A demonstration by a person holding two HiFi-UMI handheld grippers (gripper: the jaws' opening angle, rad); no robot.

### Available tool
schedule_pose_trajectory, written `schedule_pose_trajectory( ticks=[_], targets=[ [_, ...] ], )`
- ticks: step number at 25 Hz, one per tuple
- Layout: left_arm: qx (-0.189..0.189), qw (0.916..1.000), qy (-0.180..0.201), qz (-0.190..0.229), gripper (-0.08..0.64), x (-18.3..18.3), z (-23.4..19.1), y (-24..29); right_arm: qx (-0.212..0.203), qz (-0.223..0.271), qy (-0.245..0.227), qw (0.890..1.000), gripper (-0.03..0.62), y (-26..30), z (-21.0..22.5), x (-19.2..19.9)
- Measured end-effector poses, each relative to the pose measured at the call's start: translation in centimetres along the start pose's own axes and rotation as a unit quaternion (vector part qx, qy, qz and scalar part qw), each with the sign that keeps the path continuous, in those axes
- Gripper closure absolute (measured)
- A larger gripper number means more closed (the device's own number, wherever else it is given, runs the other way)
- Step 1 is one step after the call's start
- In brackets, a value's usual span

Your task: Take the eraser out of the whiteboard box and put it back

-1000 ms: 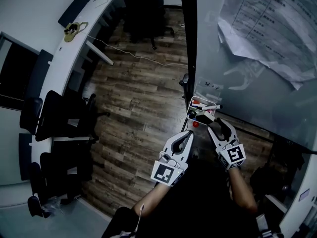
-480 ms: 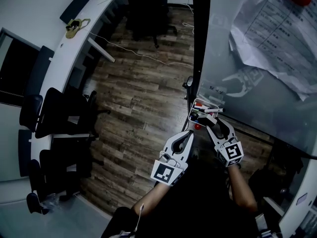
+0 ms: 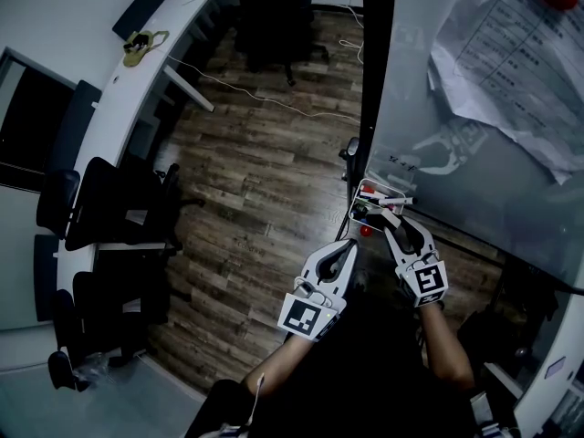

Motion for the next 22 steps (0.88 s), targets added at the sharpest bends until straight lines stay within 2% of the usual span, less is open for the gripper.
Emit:
schedule_pose_trajectory(
  ticks=[5,11,16,22],
  targets=[
    [-0.002,1.0,0.004,0.004,0.554,-0.1,0.2,-0.3,0.013,0.017,0.016,1.0,0.444,-0.7,0.3,-0.7],
    [-0.006,0.9998,0.016,0.004,0.554,-0.4,0.8,-0.5,0.028,0.037,0.006,0.999,0.446,-2.0,0.3,-2.0],
    [-0.01,0.9998,0.02,0.003,0.554,-0.5,1.6,-0.9,0.032,0.061,0.029,0.997,0.448,-3.3,0.5,-2.6],
    [-0.001,0.9996,0.026,0.002,0.554,-0.3,2.6,-1.8,0.048,0.08,0.029,0.995,0.448,-5.4,0.1,-2.8]
  ],
)
Point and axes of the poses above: the fingertips, and each gripper's own axes: y forward along the fingers, z to its right, x out of its underside, the point moved 9 cm from there along -y, backward along the fingers, and after that the axes turned 12 degrees about -y, right-handed, at the moved point
